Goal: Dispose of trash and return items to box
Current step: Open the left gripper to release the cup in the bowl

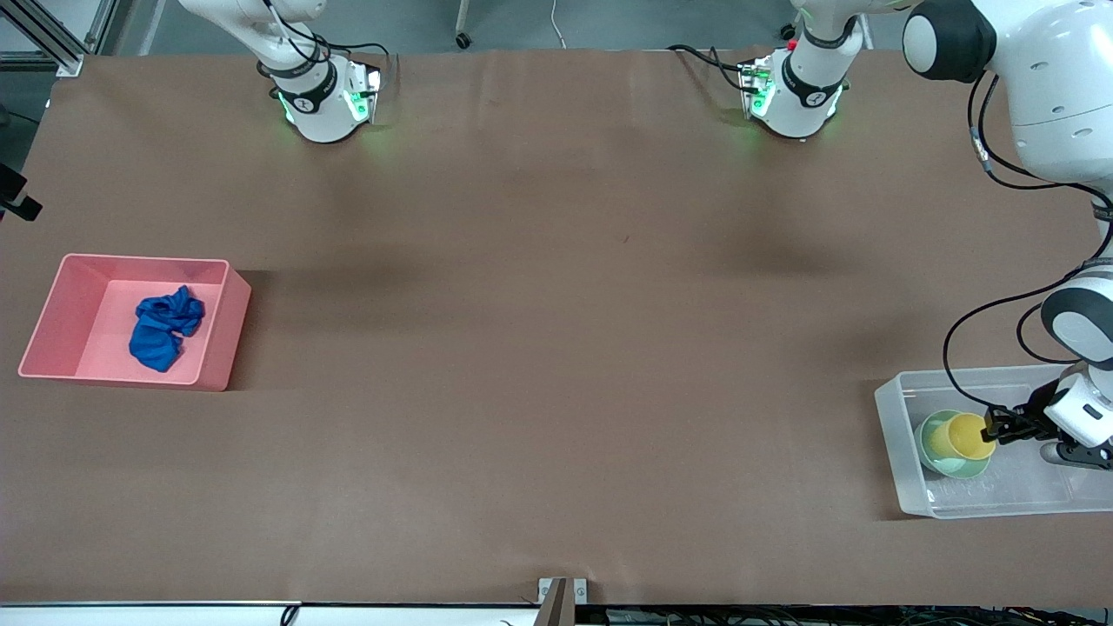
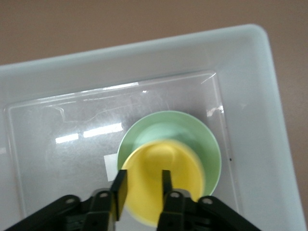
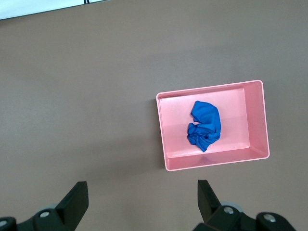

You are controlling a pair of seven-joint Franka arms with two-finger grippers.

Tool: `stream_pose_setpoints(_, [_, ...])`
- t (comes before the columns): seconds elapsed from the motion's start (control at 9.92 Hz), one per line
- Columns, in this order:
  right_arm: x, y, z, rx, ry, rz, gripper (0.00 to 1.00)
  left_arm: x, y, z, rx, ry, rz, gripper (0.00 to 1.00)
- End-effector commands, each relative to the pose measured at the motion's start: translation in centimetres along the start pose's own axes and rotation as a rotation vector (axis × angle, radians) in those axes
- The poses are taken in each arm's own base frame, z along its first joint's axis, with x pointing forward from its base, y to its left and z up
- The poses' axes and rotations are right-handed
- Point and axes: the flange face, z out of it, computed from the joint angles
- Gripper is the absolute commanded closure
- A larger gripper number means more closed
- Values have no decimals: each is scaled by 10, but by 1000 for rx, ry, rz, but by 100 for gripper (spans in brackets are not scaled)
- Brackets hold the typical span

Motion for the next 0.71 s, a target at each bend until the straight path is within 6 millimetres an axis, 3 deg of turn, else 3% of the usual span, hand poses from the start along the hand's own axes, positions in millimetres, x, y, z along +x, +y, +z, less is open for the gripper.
stream_pose_setpoints(0.0, [0,1,-2,-14,-2,8,0,13,18,-36,27,35,25,3])
stream_pose_setpoints(0.2, [0,1,-2,-14,-4,8,0,13,36,-88,2,71,38,0])
stream_pose_setpoints(0.4, [0,2,-2,-14,-4,12,0,6,64,-132,-42,-16,33,0])
stream_pose_setpoints(0.6, [0,2,-2,-14,-4,12,0,1,106,-180,-37,-76,59,0])
